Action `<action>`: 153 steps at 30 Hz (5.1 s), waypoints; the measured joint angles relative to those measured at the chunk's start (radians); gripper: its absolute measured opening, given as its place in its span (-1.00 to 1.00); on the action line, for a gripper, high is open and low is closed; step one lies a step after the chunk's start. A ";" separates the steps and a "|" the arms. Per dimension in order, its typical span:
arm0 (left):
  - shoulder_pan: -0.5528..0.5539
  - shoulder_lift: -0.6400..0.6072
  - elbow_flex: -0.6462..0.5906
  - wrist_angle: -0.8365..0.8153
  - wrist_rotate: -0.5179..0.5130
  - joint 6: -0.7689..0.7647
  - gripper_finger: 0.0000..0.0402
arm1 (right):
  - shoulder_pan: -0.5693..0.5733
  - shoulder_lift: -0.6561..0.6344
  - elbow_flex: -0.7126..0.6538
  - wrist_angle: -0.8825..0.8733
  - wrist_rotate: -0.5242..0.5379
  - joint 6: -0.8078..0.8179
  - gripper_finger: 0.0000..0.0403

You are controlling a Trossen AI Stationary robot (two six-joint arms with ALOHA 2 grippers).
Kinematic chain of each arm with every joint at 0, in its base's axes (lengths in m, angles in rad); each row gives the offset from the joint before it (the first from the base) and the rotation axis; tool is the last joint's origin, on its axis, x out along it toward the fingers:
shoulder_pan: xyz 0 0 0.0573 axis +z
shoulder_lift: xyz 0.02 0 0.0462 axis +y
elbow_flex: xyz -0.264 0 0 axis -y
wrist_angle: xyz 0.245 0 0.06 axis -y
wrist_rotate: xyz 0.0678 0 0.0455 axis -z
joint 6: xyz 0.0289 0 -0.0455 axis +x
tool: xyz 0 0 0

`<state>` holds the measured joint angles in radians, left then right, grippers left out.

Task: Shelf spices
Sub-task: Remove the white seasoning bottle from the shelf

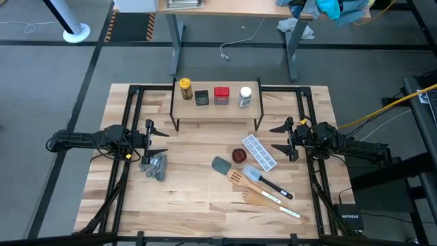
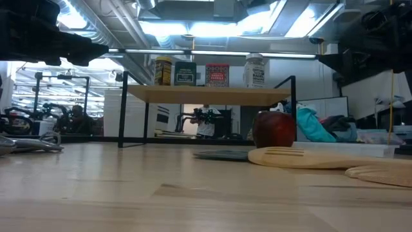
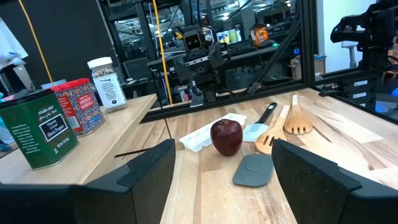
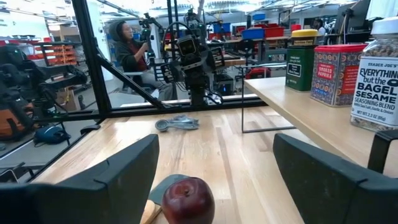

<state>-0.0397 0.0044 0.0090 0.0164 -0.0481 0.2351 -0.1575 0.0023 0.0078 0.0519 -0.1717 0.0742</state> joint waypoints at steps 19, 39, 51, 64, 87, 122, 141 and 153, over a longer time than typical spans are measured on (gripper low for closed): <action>0.000 0.000 0.000 0.007 -0.001 -0.035 0.30 | 0.000 0.000 0.000 0.012 0.102 0.183 0.61; 0.001 0.000 0.000 0.234 -0.047 -0.233 0.30 | 0.000 0.328 0.186 0.234 0.175 -0.133 0.61; 0.001 0.000 0.000 0.178 -0.047 -0.228 0.30 | -0.084 0.806 0.627 -0.035 0.364 -0.376 0.61; 0.001 0.000 0.000 0.094 -0.046 -0.341 0.30 | -0.429 1.092 0.930 -0.358 0.054 -0.357 0.61; 0.001 0.000 0.000 0.089 -0.047 -0.366 0.30 | -0.504 1.451 0.930 -0.133 -0.310 -0.344 0.49; 0.001 0.000 0.000 0.069 -0.047 -0.416 0.30 | -0.082 1.259 0.930 -0.125 -0.042 -0.098 0.27; 0.001 0.000 0.000 0.009 -0.046 -0.441 0.30 | 0.533 1.586 0.929 0.264 0.683 0.115 0.27; 0.001 0.000 0.000 0.013 -0.046 -0.442 0.30 | 0.537 1.968 0.929 0.692 0.704 0.364 0.27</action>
<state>-0.0387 0.0048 0.0093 0.0290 -0.0943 -0.2068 0.3794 1.9702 0.9372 0.7435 0.5321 0.4377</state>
